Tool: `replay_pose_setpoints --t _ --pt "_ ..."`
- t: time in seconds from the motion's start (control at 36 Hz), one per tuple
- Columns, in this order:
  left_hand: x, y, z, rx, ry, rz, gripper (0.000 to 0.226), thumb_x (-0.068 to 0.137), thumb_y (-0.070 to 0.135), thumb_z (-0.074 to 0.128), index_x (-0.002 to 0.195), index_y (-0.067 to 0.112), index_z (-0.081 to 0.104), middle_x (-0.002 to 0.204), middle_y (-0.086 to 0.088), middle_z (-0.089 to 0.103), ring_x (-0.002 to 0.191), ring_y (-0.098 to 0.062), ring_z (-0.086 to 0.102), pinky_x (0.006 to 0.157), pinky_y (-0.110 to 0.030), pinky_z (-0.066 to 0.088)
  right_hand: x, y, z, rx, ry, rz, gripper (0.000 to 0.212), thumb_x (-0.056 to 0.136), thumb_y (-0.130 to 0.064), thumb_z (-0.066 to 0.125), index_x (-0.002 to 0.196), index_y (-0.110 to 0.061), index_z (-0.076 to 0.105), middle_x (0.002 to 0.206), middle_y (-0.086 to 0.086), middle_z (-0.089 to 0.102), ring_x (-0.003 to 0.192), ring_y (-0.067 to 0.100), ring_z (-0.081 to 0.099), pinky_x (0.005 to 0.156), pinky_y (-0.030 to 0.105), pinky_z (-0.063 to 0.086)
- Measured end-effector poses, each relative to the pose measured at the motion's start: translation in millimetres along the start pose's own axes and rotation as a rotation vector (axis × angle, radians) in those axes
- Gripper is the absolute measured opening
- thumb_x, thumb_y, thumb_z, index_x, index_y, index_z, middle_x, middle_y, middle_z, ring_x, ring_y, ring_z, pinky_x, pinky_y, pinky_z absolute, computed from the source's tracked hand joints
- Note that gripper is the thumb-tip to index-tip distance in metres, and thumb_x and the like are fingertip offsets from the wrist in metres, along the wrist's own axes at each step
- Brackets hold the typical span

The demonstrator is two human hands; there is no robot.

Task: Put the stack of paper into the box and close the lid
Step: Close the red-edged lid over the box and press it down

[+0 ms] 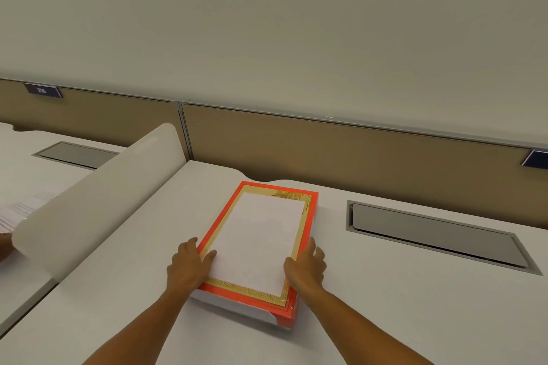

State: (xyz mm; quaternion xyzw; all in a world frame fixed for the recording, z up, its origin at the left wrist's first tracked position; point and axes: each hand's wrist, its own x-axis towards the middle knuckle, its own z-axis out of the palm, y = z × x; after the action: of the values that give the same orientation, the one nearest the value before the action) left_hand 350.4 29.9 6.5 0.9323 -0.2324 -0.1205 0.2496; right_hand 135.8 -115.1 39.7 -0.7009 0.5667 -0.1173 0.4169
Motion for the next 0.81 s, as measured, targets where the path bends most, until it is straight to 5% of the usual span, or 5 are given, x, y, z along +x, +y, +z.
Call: replay_pose_setpoints --t 0.08,0.25,0.42,0.64,0.81 --pt "4 9 4 0.060 0.004 0.107 0.076 0.089 0.061 0.050 0.148 0.017 0.032 0.152 -0.009 0.040 0.135 -0.033 0.045 0.109 -0.052 0.040 6 0 3 -0.295 0.035 -0.239 0.079 0.097 -0.044 0.053 0.159 -0.025 0.007 0.169 0.004 0.003 0.155 0.031 0.011 0.124 0.048 0.023" --pt "13 32 16 0.309 -0.092 0.347 0.084 0.087 0.074 0.030 0.154 0.026 0.016 0.165 -0.001 0.015 0.152 -0.029 0.010 0.121 -0.052 0.013 32 -9 11 -0.655 -0.016 -0.474 0.080 0.099 -0.059 0.036 0.161 -0.024 0.002 0.170 0.005 -0.009 0.156 0.033 -0.012 0.123 0.047 -0.008" --pt "17 53 32 0.330 -0.096 0.324 0.086 0.085 0.077 0.024 0.154 0.027 0.017 0.165 -0.002 0.011 0.152 -0.032 0.007 0.121 -0.056 0.009 52 -16 20 -0.719 -0.064 -0.485 0.085 0.096 -0.069 0.027 0.161 -0.022 0.001 0.170 0.006 -0.011 0.155 0.032 -0.015 0.124 0.051 -0.008" --pt "18 52 48 0.411 -0.082 0.355 0.108 0.061 0.088 -0.018 0.154 0.039 0.004 0.166 0.001 -0.001 0.152 -0.032 -0.007 0.118 -0.061 -0.009 63 -1 30 -0.776 -0.051 -0.483 0.093 0.084 -0.083 0.012 0.161 -0.032 -0.002 0.169 0.007 -0.012 0.152 0.042 -0.019 0.121 0.058 -0.013" --pt "19 47 57 0.412 -0.080 0.350 0.103 0.064 0.088 -0.016 0.154 0.040 0.002 0.166 0.002 -0.005 0.152 -0.031 -0.010 0.118 -0.061 -0.009 70 10 39 -0.779 -0.057 -0.459 0.099 0.077 -0.088 0.003 0.160 -0.034 0.001 0.170 0.007 -0.009 0.152 0.042 -0.018 0.119 0.057 -0.017"
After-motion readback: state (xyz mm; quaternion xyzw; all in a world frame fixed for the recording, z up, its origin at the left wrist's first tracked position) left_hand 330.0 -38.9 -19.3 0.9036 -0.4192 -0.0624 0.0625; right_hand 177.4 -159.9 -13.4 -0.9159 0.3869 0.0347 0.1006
